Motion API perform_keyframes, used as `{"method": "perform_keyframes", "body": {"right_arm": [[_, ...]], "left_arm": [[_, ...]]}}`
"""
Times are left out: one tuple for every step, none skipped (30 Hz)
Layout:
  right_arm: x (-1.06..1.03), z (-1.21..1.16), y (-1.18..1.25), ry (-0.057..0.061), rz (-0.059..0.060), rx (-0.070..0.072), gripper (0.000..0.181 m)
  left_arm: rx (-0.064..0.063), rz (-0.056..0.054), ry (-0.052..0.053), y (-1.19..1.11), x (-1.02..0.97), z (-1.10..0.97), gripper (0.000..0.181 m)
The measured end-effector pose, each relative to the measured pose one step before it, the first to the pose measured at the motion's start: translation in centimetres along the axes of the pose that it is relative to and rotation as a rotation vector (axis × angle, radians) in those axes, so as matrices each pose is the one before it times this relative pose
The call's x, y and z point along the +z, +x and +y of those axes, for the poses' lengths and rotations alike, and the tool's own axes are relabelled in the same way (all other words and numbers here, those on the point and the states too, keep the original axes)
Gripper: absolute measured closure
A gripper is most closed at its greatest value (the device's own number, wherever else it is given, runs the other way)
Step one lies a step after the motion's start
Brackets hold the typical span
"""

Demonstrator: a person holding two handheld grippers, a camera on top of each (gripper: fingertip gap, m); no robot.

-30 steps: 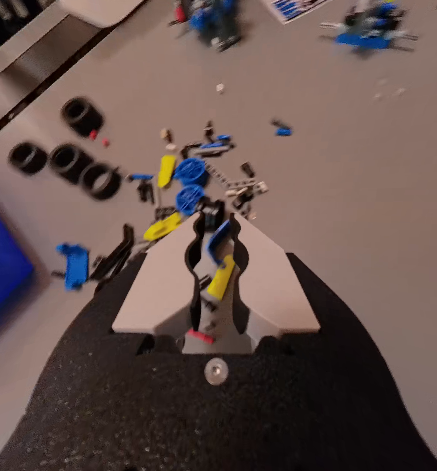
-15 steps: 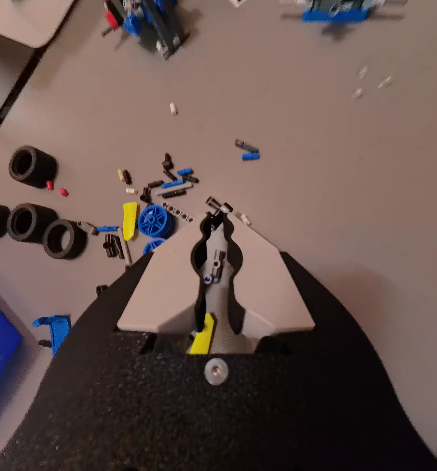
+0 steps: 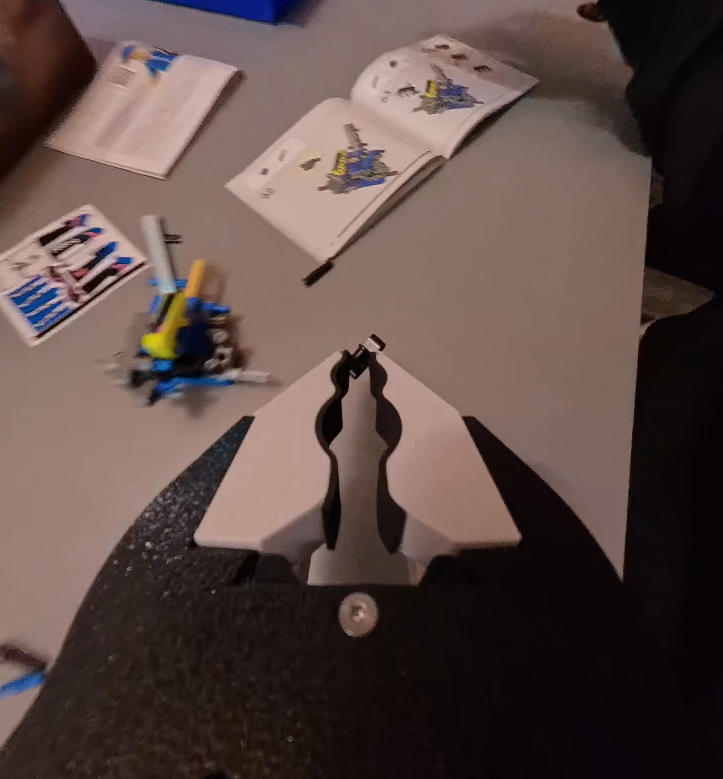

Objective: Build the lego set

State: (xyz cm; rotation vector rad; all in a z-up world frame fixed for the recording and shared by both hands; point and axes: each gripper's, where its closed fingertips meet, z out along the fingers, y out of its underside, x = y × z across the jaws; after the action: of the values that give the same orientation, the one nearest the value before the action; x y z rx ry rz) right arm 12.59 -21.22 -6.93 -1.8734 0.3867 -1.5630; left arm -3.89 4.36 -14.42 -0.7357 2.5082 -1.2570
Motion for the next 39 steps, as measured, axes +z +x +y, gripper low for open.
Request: {"method": "perform_keyframes", "body": {"right_arm": [[-0.346,0.573,-0.145,-0.0393,-0.0412,-0.0272,0.144],[-0.3,0.653,0.069,-0.0371,-0.0196,-0.0142,0.15],[-0.248,0.541,0.253,-0.021,-0.0004,-0.0065,0.157],[-0.184,0.364,0.255,-0.0027,0.0032,0.0057,0.164],[-0.156,0.33,0.114,0.0054,-0.0058,0.0183,0.171],[-0.161,0.382,0.082,0.003,-0.0093,0.0222,0.176],[-0.192,0.424,0.295,-0.0003,0.0031,0.0196,0.181],[-0.213,0.381,0.453,-0.0014,0.0131,0.0172,0.181],[-0.185,0.258,0.489,0.0014,0.0156,0.0201,0.181],[-0.142,0.079,0.395,0.0088,0.0124,0.0231,0.181],[-0.071,-0.087,0.209,0.016,0.0062,0.0213,0.181],[0.001,-0.135,-0.02,0.0151,-0.0028,0.0143,0.181],[0.072,-0.114,-0.202,0.0092,-0.0073,0.0042,0.179],[0.141,-0.091,-0.245,0.0034,-0.005,-0.0039,0.178],[0.22,-0.066,-0.256,0.0009,-0.0022,-0.0064,0.176],[0.246,-0.061,-0.317,0.0007,-0.0044,-0.005,0.175],[0.252,-0.033,-0.388,-0.0013,-0.0091,-0.0034,0.174],[0.239,-0.042,-0.357,-0.0018,-0.008,-0.0036,0.173],[0.208,-0.105,-0.209,0.0011,0.0004,-0.0018,0.172],[0.159,-0.152,-0.081,0.0054,0.0073,-0.0002,0.171],[0.115,-0.168,0.06,0.0087,0.0146,0.0029,0.17],[0.092,-0.174,0.223,0.0126,0.0231,0.0107,0.168],[0.067,-0.202,0.241,0.0157,0.023,0.02,0.167],[0.053,-0.257,0.143,0.0189,0.0169,0.0269,0.166],[0.06,-0.355,0.043,0.0227,0.012,0.0295,0.165],[0.105,-0.406,-0.088,0.0235,0.0078,0.0268,0.164],[0.161,-0.401,-0.267,0.0189,-0.0004,0.0221,0.163],[0.221,-0.392,-0.332,0.0143,-0.0015,0.0212,0.163],[0.235,-0.445,-0.294,0.0139,0.005,0.0225,0.162],[0.229,-0.487,-0.221,0.0157,0.0108,0.0259,0.161],[0.225,-0.468,-0.279,0.0184,0.0082,0.0292,0.16],[0.199,-0.327,-0.36,0.02,0.0024,0.0275,0.16],[0.164,-0.07,-0.295,0.0185,0.0066,0.0237,0.16],[0.087,0.199,-0.16,0.013,0.0129,0.0131,0.16],[0.041,0.465,-0.124,-0.0032,0.005,-0.0007,0.16],[0.047,0.542,-0.064,-0.0277,-0.0077,-0.0145,0.159],[-0.03,0.307,0.383,-0.022,0.0175,-0.0229,0.157],[-0.133,0.074,0.622,-0.0002,0.0387,-0.0229,0.158],[-0.121,0.124,0.441,-0.0018,0.026,-0.0165,0.158]], "left_arm": [[-0.0016,0.0068,-0.0208,0.668,1.131,0.009,0.175],[-0.0017,-0.0013,-0.0187,0.405,0.889,0.0,0.175],[-0.0066,-0.0095,-0.0117,0.159,0.662,-0.078,0.175],[-0.0118,-0.0109,-0.0066,0.038,0.462,-0.136,0.175],[-0.0155,-0.0055,-0.0074,0.026,0.343,-0.088,0.175],[-0.0166,-0.0083,-0.0091,-0.07,0.263,-0.012,0.175],[-0.0146,-0.0184,-0.0088,-0.213,0.195,0.041,0.175],[-0.0088,-0.0213,-0.0089,-0.273,0.161,0.096,0.175],[-0.0052,-0.016,-0.013,-0.191,0.173,0.209,0.175],[-0.0066,-0.0107,-0.0109,-0.1,0.168,0.197,0.175],[-0.0082,-0.0057,-0.001,-0.01,0.133,0.046,0.175],[-0.0065,-0.0028,0.0031,0.023,0.094,-0.043,0.175],[-0.003,-0.0022,0.001,0.014,0.07,-0.032,0.175],[-0.001,-0.0035,-0.0037,-0.034,0.047,0.024,0.174],[-0.0003,-0.0062,-0.0039,-0.086,-0.028,0.013,0.17],[0.0004,-0.006,-0.0003,-0.107,-0.155,-0.03,0.168],[0.0007,-0.0061,0.0078,-0.145,-0.299,-0.144,0.167],[0.0018,-0.0067,0.0177,-0.197,-0.428,-0.264,0.167],[0.0006,-0.0091,0.0217,-0.296,-0.553,-0.271,0.167],[-0.0029,-0.0134,0.0199,-0.469,-0.64,-0.22,0.166],[-0.0025,-0.0186,0.0187,-0.652,-0.724,-0.152,0.165],[-0.0014,-0.0273,0.021,-0.887,-0.815,-0.122,0.165],[-0.0017,-0.0325,0.0239,-1.079,-0.901,-0.09,0.163],[-0.0025,-0.0328,0.0231,-1.205,-0.942,-0.048,0.161],[-0.0046,-0.037,0.0207,-1.366,-0.986,0.024,0.159],[-0.0073,-0.0436,0.0199,-1.548,-0.983,0.063,0.155],[-0.0106,-0.0438,0.0175,-1.615,-0.98,0.12,0.151],[-0.0156,-0.0372,0.0117,-1.552,-0.912,0.185,0.146],[-0.0209,-0.0328,0.0058,-1.476,-0.844,0.244,0.139],[-0.0204,-0.0315,0.0026,-1.406,-0.776,0.25,0.132],[-0.0129,-0.0289,0.0014,-1.293,-0.702,0.227,0.127],[-0.0046,-0.0283,-0.0003,-1.218,-0.628,0.239,0.123],[0.0008,-0.032,-0.0031,-1.195,-0.546,0.279,0.119],[0.0045,-0.0329,-0.0047,-1.184,-0.472,0.293,0.116],[0.0073,-0.0325,-0.0019,-1.155,-0.395,0.252,0.114],[0.0082,-0.0335,0.0036,-1.164,-0.322,0.191,0.114],[0.0046,-0.0346,0.0099,-1.177,-0.297,0.109,0.114],[-0.0018,-0.0322,0.0147,-1.123,-0.25,0.004,0.114],[-0.0079,-0.0294,0.0156,-1.07,-0.224,-0.032,0.113]]}}
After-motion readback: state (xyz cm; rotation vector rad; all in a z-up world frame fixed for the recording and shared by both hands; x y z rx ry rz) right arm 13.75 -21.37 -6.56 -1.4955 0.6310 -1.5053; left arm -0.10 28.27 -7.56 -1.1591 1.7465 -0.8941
